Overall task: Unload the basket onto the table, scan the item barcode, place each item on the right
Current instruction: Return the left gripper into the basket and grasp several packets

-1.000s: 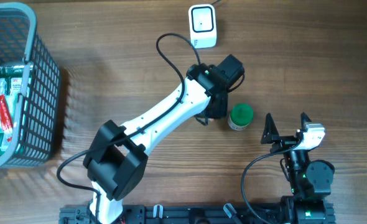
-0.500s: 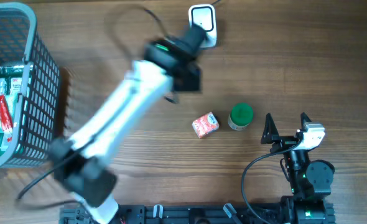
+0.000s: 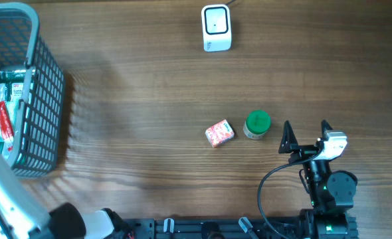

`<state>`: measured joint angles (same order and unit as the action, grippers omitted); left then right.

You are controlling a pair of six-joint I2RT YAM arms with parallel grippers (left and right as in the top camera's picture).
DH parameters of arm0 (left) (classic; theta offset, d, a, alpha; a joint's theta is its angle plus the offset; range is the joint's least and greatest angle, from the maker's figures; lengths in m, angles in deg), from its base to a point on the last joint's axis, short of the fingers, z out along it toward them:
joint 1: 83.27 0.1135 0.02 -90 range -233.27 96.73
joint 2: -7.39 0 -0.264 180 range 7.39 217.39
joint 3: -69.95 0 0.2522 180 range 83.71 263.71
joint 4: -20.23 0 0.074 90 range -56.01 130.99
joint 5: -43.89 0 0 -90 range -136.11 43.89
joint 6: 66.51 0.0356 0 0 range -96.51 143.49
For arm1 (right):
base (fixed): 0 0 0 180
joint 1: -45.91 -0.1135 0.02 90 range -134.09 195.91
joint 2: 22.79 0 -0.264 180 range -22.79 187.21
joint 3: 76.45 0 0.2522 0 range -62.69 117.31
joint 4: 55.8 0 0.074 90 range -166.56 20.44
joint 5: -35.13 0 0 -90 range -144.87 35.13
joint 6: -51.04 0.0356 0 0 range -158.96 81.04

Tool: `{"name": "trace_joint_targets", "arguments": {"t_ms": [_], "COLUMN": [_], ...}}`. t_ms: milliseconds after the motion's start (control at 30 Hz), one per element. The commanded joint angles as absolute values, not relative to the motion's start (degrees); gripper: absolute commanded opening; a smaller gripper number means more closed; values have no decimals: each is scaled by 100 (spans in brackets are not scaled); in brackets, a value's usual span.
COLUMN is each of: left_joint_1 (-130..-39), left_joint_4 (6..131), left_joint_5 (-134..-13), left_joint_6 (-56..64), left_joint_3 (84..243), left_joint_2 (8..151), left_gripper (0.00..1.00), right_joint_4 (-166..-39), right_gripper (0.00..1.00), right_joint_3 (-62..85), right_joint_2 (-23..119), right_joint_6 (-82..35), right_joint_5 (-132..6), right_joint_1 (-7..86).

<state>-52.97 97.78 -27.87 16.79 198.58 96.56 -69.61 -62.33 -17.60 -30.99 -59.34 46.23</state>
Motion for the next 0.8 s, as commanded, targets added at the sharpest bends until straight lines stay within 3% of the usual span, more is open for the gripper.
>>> {"name": "trace_joint_targets", "arguments": {"t_ms": [0, 367, 767], "left_joint_1": [-4650, -4294, -3509], "left_joint_4": [9861, 9833, 9575], "left_joint_5": [-3648, -4218, -4478], "left_joint_6": [2562, 4286, 4671], "left_joint_3": [19878, 19427, 19427], "left_joint_2": [10270, 11560, 13000], "left_gripper": [100, 100, 100], "right_joint_4": [-6946, -6946, -6946], "right_gripper": [100, 100, 100], "right_joint_3": [-6240, -6240, -6240], "right_joint_2": [-1769, -1769, -1769], "right_joint_6": [-2994, -2997, -2994], "right_joint_5": [-5877, -5877, -5877], "right_joint_1": [4653, 4653, 4653]}}
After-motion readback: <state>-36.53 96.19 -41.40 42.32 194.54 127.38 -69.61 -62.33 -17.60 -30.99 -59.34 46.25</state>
